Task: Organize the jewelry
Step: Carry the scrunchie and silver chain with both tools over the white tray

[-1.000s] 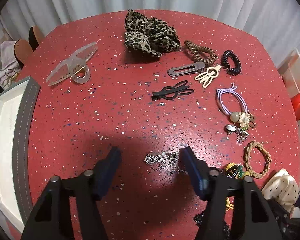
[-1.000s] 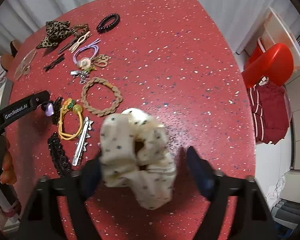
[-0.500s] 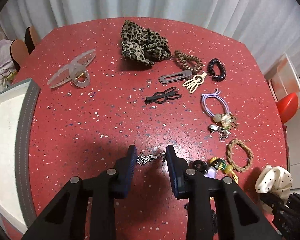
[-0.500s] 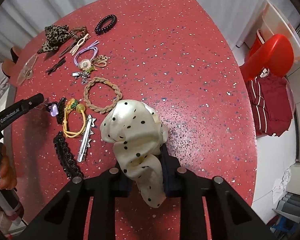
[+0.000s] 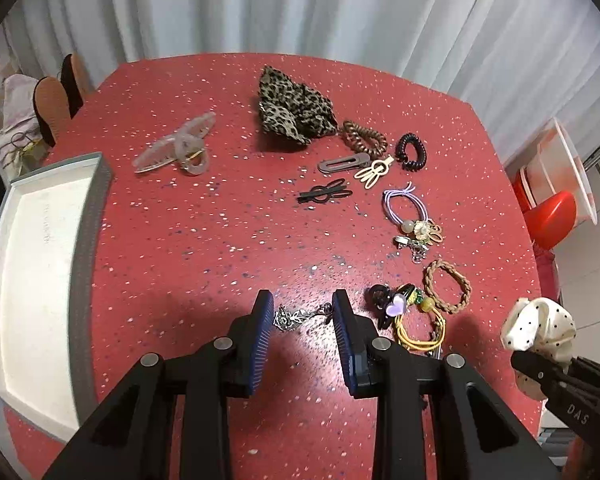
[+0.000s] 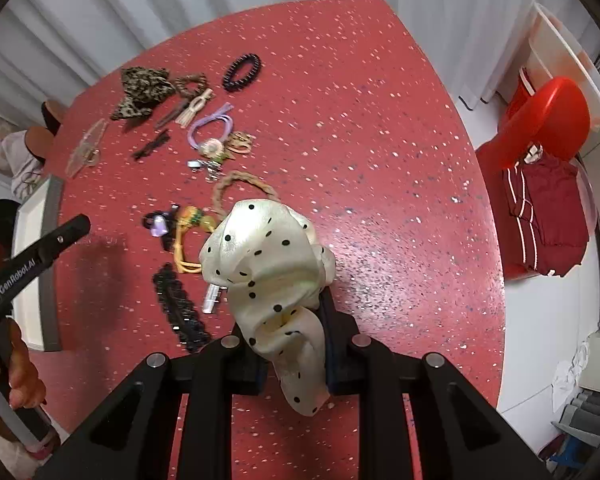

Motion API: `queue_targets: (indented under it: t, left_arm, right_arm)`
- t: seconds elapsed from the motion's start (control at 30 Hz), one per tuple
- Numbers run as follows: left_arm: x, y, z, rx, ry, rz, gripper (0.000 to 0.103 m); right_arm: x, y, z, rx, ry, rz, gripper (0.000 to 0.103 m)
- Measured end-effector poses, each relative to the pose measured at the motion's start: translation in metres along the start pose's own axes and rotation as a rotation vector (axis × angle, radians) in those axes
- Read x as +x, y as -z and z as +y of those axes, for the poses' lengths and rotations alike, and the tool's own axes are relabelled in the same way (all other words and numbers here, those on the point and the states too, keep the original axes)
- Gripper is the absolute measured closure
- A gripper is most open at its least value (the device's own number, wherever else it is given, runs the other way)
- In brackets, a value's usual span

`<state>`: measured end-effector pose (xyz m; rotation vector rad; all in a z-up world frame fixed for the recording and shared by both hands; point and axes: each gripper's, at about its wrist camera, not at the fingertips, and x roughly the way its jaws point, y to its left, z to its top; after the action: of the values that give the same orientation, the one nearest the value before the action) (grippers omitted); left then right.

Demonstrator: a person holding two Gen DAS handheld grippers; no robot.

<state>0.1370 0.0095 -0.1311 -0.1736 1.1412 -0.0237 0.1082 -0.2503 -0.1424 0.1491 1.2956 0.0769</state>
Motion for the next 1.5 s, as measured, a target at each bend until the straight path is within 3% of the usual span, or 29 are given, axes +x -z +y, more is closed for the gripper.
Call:
queue_targets:
  t: [0.43,0.9,1.13,1.5]
  left_arm:
    - [-0.056,0.006,0.051,-0.084,-0.026,-0.062,0.071]
    - [-0.109,0.013,0.163,-0.257,-0.136,-0.157,0.071]
    - [-0.109,0.025,0.219,-0.333,-0.206,-0.155,0.071]
    - [-0.066,0.046,0.284,-0.423,-0.266,-0.091,0.071]
  right_arm:
    - [-0.024,-0.009,0.068,-0.119,-0.075,-0.039,0.08]
    - [-0.024,-0.018,0.213,-0.372,-0.21,-0.054,0.08]
    - [-0.015,-0.017,0.291,-0.486,-0.277,-0.047,0.08]
    - [0.036,-0.016,0.384,-0.578,-0.341,0.036,0.08]
